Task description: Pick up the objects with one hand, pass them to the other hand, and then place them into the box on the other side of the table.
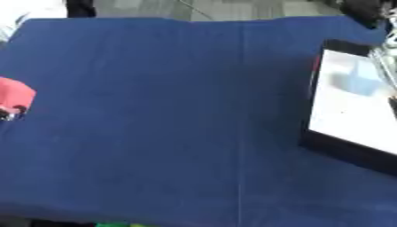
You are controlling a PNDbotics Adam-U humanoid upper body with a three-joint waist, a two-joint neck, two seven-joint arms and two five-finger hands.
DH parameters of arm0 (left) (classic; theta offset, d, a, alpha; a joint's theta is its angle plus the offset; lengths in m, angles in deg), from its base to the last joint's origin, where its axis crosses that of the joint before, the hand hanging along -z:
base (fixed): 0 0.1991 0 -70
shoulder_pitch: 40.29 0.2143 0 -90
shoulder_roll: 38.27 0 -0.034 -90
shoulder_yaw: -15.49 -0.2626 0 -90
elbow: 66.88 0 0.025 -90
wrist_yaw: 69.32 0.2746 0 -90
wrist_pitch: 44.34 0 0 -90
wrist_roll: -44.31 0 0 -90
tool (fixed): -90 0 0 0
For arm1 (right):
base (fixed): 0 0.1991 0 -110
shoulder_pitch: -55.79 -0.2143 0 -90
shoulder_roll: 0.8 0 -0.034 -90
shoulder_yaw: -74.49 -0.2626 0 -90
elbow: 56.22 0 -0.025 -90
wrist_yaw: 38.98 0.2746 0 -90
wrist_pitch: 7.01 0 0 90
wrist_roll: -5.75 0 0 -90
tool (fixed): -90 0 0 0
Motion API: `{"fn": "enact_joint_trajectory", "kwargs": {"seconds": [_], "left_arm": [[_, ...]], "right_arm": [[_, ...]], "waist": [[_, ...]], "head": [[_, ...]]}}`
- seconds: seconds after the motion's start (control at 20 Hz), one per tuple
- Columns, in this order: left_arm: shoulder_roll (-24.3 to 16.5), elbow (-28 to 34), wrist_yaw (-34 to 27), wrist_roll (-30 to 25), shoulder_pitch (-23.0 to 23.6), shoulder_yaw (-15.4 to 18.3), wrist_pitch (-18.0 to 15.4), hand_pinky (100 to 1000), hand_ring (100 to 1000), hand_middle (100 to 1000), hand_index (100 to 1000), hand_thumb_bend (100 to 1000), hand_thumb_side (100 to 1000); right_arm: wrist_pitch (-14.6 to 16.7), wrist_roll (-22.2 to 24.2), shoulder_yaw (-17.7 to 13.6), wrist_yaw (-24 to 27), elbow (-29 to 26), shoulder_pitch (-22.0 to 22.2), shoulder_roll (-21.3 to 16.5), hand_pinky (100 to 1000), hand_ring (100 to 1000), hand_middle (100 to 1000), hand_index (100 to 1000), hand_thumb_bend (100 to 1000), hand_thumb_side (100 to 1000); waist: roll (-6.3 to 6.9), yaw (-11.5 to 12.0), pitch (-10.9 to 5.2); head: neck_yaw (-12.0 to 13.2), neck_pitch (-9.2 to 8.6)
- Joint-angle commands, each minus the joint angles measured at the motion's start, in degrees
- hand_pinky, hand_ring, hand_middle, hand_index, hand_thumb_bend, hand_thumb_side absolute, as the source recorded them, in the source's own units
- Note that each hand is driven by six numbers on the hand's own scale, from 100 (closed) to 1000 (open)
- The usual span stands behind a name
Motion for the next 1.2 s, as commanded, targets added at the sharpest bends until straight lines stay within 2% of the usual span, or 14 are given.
{"fn": "enact_joint_trajectory", "kwargs": {"seconds": [0.05,0.2,0.45,0.8,1.0,1.2], "left_arm": [[-0.4,5.1,-0.1,5.0,-1.1,1.3,0.3,783,752,662,607,100,362],[0.7,8.2,0.6,10.1,-1.5,0.6,-1.2,772,735,648,602,100,352],[2.1,10.6,2.5,16.9,-2.4,-0.5,-4.3,759,714,629,591,100,331],[4.0,10.7,7.6,22.8,-4.2,-2.8,-11.1,751,702,620,587,100,272],[6.0,10.7,10.3,24.4,-5.7,-4.2,-15.7,743,697,616,587,100,265],[7.7,10.7,11.7,25.2,-6.4,-4.9,-18.1,740,692,611,586,100,261]], "right_arm": [[-3.0,-1.6,0.2,-0.8,-2.7,-1.2,-0.1,690,799,776,865,100,409],[-3.0,1.4,1.7,-0.4,-5.7,-1.1,0.8,692,814,809,875,100,476],[-3.6,6.8,3.8,0.6,-10.2,-1.1,2.1,696,827,826,885,100,523],[-5.9,14.4,6.9,0.0,-13.6,-2.6,4.4,702,835,833,891,100,523],[-6.3,17.6,8.4,-1.5,-13.8,-4.3,6.3,706,834,828,890,100,486],[-6.7,21.3,9.7,-2.9,-13.3,-5.5,7.2,713,835,823,885,100,444]], "waist": [[-0.16,0.0,-1.73],[-0.45,-0.2,-1.94],[-0.99,-0.8,-2.29],[-1.55,-1.7,-2.71],[-1.72,-1.9,-2.83],[-1.93,-2.0,-2.76]], "head": [[-1.1,-0.17],[-1.7,-0.30],[-2.6,-0.41],[-3.9,-0.38],[-4.6,-0.40],[-4.9,-0.41]]}}
